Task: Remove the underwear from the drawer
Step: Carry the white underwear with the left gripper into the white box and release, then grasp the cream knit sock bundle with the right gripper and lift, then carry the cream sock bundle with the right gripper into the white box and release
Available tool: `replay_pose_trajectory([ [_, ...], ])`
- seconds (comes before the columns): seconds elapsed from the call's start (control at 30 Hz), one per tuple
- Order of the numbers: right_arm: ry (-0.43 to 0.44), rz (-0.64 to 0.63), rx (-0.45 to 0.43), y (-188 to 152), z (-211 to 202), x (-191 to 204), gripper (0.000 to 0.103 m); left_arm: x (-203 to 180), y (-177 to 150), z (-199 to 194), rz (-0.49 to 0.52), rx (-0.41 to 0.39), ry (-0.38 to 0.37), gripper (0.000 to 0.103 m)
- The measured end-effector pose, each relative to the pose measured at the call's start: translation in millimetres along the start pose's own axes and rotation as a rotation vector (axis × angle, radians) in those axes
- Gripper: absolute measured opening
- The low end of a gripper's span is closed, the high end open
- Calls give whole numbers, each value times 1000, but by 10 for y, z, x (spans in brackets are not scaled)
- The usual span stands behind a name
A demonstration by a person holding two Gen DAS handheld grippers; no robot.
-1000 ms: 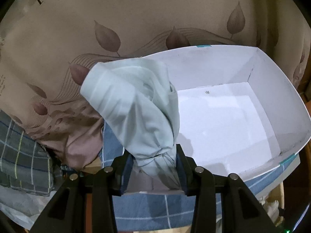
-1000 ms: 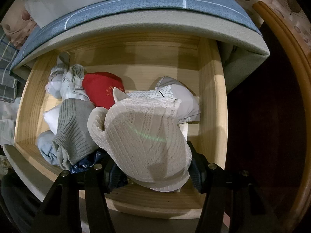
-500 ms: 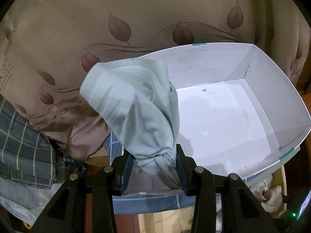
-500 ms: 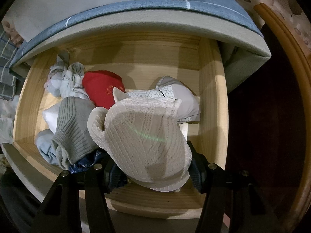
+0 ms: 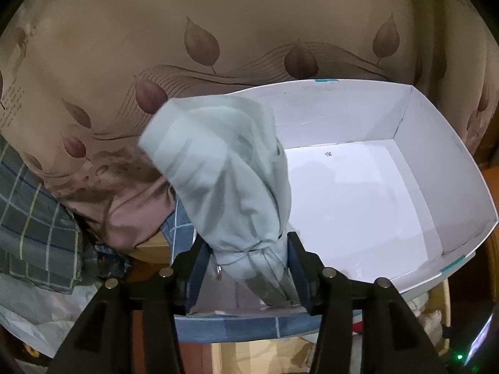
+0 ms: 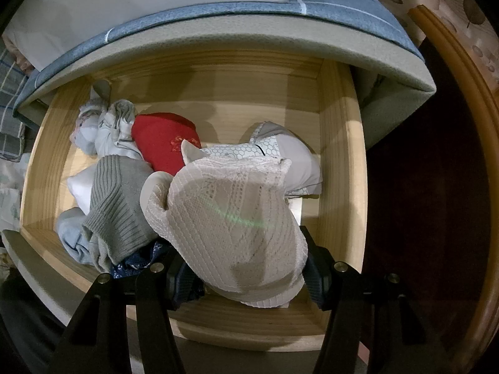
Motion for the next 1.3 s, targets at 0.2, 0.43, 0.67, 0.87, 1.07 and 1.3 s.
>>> replay_pose_trajectory([
  [0.2,-2,-1,0,4,-4,1,56,61,15,-97,-16,-24,-29,53],
  [0.43,-12,-7,-1,0,-6,16,56,125,69,-341,-22,-68,-37,56],
  [0.67,-24,-6,-8,0,-17,17,56,220,-71,-739,27,-132,3,56],
  [0.87,-22,8,-40,-22,-97,-23,56,419,-466,-942,0,-120,-12,56],
  [1.07,25,60,-118,-48,-270,-124,56,599,-1007,-834,-80,-42,-31,56],
  [1.3,68,71,-236,-77,-556,-216,56,557,-1619,-699,-146,-24,-26,56],
])
Point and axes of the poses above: each gripper's, at about its wrist camera, not at the fingertips, and z roughly the way its jaws point, x to its left, y to its top, the point moved 1 cm from there along z, roughly the way its jaws point, and after that the axes turned 7 degrees about -x, right-handed, at the moved point
